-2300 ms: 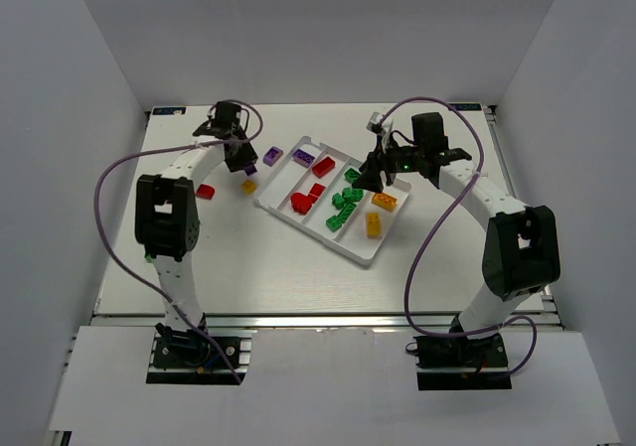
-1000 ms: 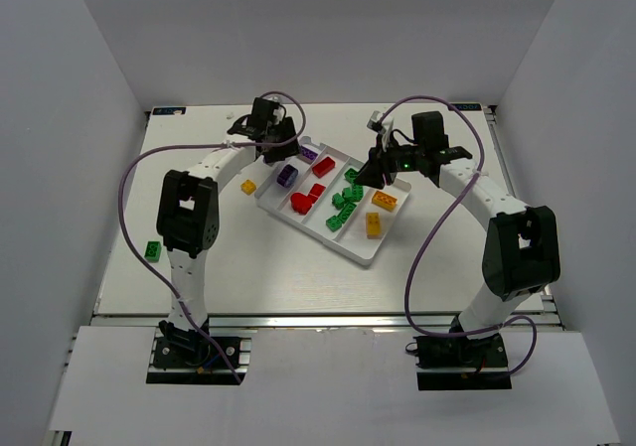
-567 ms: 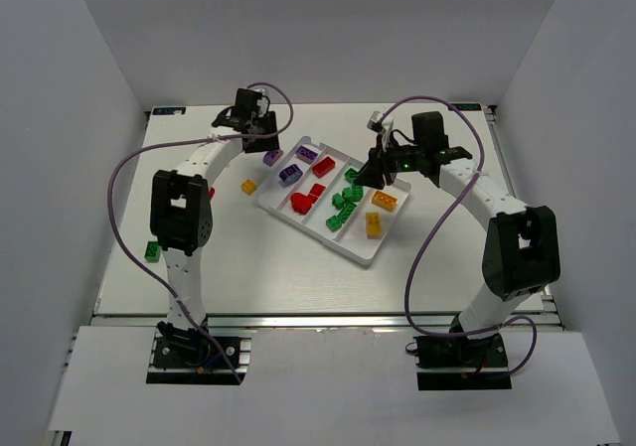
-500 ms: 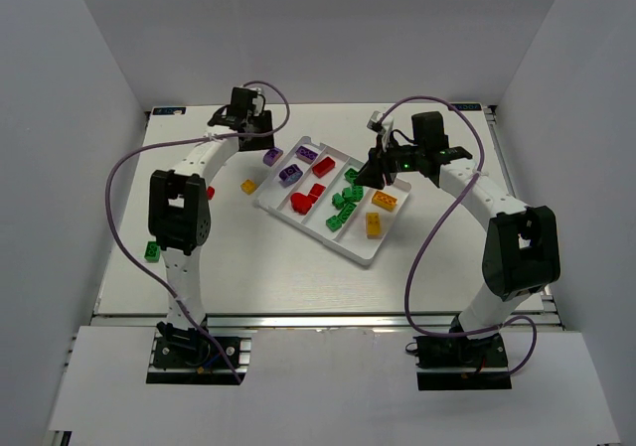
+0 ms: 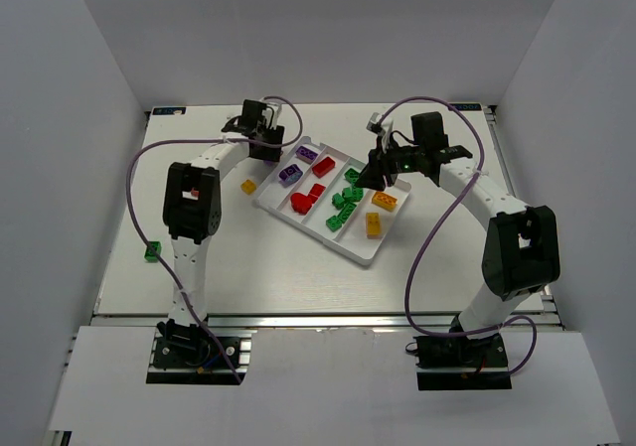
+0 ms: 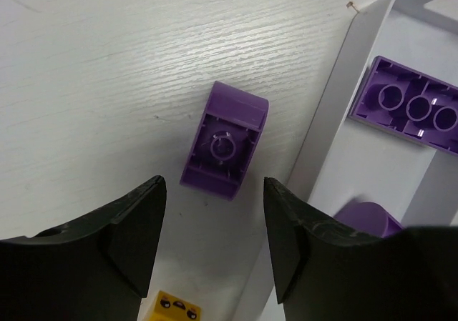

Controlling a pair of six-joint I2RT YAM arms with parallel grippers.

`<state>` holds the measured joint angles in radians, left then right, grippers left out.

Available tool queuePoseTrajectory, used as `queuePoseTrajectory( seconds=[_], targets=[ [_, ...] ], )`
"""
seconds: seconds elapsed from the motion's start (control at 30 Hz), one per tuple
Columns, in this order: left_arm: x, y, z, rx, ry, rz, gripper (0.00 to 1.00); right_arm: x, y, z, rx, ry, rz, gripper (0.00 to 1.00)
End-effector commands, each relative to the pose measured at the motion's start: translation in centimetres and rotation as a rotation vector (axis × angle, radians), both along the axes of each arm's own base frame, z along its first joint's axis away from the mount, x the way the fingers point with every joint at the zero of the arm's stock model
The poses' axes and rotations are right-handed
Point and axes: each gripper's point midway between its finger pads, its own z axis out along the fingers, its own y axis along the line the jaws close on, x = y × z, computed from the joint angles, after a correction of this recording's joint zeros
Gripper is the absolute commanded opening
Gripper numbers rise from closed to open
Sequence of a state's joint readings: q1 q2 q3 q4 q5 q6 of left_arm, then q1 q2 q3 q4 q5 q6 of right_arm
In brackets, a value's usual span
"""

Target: Sort the legos into containers by color

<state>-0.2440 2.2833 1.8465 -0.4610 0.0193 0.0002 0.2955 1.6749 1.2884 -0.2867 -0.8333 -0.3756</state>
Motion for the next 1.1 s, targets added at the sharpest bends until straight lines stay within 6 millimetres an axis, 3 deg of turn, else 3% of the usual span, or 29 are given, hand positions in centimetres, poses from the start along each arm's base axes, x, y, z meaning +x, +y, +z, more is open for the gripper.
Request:
queuePoseTrajectory(
  seconds=[0.0, 0.27, 0.47, 0.5, 0.53, 0.6, 0.73, 0.93, 1.07],
  targets=[
    [2.3, -1.2, 3.3, -0.029, -0.120, -0.065, 0.67, 0.9, -0.1, 1.2, -0.001, -0.043, -0.004, 0.48],
    [2.3, -1.1, -0.7, 0.008, -0.066, -0.030, 0.66, 1.2, -0.3, 1.2, -0.009, -0.042, -0.009, 0.49],
    [2.4, -0.3, -0.7, 0.036, -0.085, 0.010, 0.55, 1.5, -0.3, 1.4, -0.006, -0.044, -0.010, 0.49],
    [2.4, -0.1, 0.0, 0.031, -0.112, 0.018, 0.51, 1.4, -0.2, 1.4, -0.005, -0.044, -0.008, 0.49],
    [2.5, -0.1, 0.5, 0.027, -0.129, 0.024, 0.38, 1.4, -0.2, 1.3, -0.005, -0.043, -0.008, 0.49],
    [2.6, 0.1, 2.3, 0.018, -0.180, 0.038, 0.22, 1.4, -0.2, 1.5, -0.003, -0.045, -0.007, 0.49],
    [1.9, 0.3, 5.9, -0.042, -0.231, 0.096, 0.08, 1.4, -0.2, 1.5, -0.003, -0.045, -0.007, 0.49],
    [-0.1, 0.2, 12.3, -0.177, -0.318, 0.166, 0.05, 1.3, -0.2, 1.4, 0.003, -0.039, -0.007, 0.48],
    [-2.1, -1.5, 12.3, -0.318, -0.235, 0.181, 0.10, 1.3, 0.0, 1.3, 0.011, -0.030, 0.000, 0.49]
  ],
)
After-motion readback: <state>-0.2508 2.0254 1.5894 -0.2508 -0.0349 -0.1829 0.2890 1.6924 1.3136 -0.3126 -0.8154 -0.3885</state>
